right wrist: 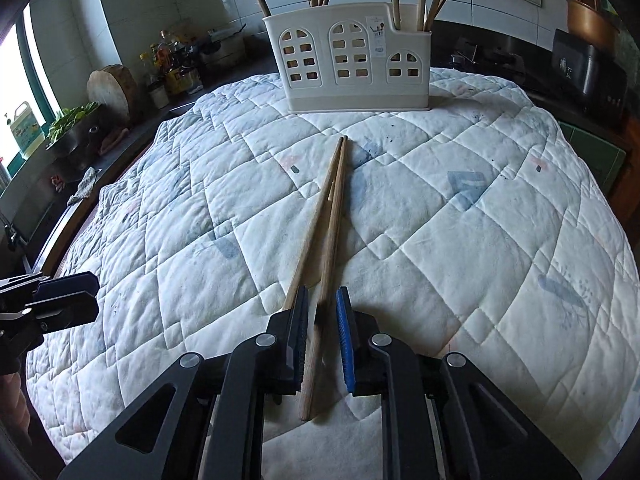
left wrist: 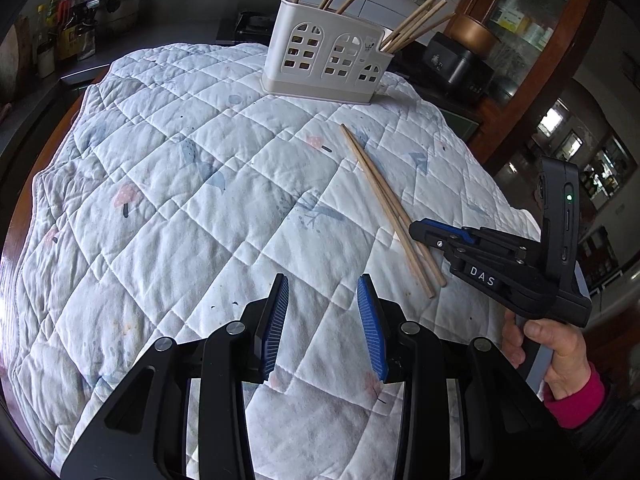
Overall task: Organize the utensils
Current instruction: 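Close the right tool on a chopstick while the left tool approaches another, then close the left tool on the other chopstick and lift it upright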
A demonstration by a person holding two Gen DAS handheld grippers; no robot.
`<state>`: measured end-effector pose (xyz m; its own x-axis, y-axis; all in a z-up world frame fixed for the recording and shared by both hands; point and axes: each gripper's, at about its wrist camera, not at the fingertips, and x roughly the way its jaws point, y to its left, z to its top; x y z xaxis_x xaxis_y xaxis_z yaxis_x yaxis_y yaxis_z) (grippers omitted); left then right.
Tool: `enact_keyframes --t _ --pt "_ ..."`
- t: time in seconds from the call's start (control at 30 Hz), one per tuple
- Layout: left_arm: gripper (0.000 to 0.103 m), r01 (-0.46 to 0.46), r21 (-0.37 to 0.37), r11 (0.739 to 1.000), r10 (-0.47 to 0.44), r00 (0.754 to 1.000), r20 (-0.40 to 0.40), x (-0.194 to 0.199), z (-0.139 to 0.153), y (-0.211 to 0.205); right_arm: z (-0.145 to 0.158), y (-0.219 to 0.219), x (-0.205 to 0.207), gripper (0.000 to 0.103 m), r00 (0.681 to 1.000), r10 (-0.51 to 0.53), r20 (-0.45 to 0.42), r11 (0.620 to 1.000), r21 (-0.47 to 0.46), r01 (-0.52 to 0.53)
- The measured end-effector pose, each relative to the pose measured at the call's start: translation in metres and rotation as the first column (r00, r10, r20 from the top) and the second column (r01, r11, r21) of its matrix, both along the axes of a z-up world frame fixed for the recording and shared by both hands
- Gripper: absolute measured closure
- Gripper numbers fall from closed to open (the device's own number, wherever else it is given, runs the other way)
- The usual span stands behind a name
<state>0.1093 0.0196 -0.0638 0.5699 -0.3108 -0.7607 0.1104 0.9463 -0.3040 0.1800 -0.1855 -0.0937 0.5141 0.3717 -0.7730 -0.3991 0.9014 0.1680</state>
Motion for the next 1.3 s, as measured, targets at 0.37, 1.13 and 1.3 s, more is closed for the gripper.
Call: enact_keyframes --t 0.37,1.13,1.3 --pt "0.066 0.005 -0.003 1.000 -0.005 1.000 0.002 0.008 -0.001 -0.022 0.001 -0.009 -0.003 0.096 0.998 -0.058 0.041 0.998 -0.014 0.058" --pt "0.077 -0.057 0.027 0.998 0.057 0.998 0.007 0.048 -0.032 -0.115 0.014 -0.086 -0.019 0.096 0.992 -0.116 0.042 0.987 0.121 0.110" --pt "0.087 -0.065 0.055 0.996 0.065 0.998 -0.004 0.053 -0.042 -0.123 0.014 -0.088 -0.018 0.096 0.992 -0.115 0.045 0.986 0.127 0.108"
